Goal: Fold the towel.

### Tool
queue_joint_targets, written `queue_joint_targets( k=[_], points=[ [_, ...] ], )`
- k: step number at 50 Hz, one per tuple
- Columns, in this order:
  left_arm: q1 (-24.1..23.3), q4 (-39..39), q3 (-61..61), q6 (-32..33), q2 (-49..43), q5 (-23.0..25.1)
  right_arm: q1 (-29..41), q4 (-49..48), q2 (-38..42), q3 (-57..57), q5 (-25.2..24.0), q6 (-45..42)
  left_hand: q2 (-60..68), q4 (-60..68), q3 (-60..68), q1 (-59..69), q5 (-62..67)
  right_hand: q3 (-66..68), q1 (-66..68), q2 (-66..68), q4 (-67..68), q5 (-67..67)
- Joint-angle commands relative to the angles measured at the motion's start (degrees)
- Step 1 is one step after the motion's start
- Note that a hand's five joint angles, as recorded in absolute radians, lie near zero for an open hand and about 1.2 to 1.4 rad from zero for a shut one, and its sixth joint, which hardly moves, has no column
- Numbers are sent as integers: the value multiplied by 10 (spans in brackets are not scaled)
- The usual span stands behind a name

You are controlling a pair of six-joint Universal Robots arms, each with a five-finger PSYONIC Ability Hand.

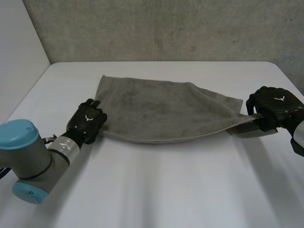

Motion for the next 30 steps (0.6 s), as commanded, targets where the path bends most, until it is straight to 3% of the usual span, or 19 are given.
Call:
queue_joint_targets(
  k=[1,13,15,17,19,25,30],
  points=[
    [0,5,19,37,-18,-66,-9,1,5,5,0,4,-88,-38,-33,-92,-91,-30,34,38,-44,28],
    [1,9,23,38,-29,-79,-12,2,4,8,2,5,-53,-38,-33,-56,-56,-30,34,38,-44,28],
    [3,6,24,35,-26,-77,-13,3,4,8,3,5,138,-38,-33,134,135,-30,34,38,-44,28],
    [3,2,22,34,-21,-76,-13,3,4,8,4,5,216,-38,-33,212,213,-30,34,38,-44,28],
    [5,0,20,34,-13,-77,-11,8,2,5,8,4,216,-38,-33,213,213,-30,34,38,-44,28],
    [15,-10,-7,28,92,-74,-12,43,-10,-11,10,-8,216,-38,-33,213,213,-30,34,38,-44,28],
    [28,-40,-28,22,175,-52,-10,132,-53,-46,5,-41,216,-38,-33,213,213,-30,34,38,-44,28]
  ],
)
